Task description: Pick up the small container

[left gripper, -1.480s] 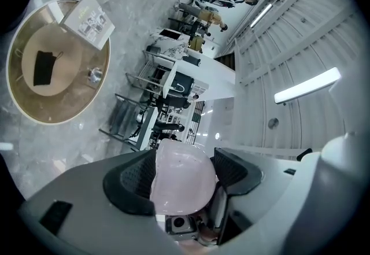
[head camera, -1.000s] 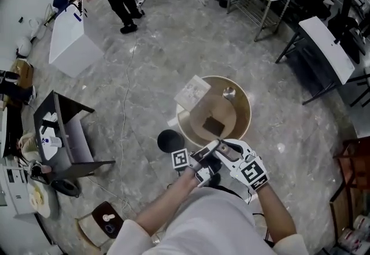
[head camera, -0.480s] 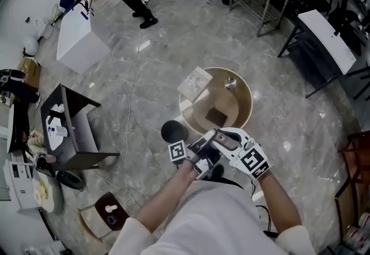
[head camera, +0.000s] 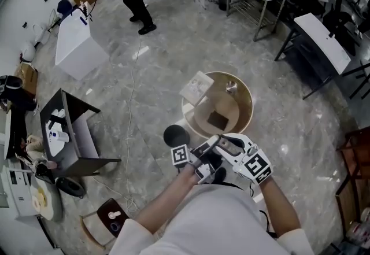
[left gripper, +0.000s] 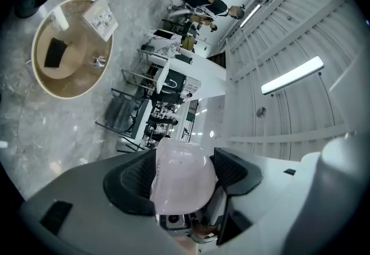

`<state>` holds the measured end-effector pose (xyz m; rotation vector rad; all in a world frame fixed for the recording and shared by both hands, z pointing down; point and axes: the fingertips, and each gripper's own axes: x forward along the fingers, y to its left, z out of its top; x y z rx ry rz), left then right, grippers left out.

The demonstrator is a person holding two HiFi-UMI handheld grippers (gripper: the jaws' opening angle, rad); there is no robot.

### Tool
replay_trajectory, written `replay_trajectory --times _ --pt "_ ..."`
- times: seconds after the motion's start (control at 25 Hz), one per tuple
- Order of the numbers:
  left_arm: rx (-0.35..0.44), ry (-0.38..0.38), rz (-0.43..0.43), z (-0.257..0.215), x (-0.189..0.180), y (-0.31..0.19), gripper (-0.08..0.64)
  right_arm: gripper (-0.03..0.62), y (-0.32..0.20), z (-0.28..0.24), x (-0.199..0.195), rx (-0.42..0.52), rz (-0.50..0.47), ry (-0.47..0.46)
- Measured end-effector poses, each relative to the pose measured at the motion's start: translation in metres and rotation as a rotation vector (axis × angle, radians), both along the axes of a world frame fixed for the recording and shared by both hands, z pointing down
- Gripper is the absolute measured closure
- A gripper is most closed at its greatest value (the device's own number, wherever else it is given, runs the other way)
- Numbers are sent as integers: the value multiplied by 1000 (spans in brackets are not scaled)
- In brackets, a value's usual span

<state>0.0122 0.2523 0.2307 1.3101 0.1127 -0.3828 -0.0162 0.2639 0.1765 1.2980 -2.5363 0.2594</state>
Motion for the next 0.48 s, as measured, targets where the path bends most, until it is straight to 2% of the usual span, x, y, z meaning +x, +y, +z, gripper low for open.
replay_trajectory --times 0.16,0.48 --pt "18 -1 19 3 -16 2 235 443 2 4 -15 12 31 -6" --pt "-6 19 48 6 -33 3 235 445 1 7 -34 4 60 9"
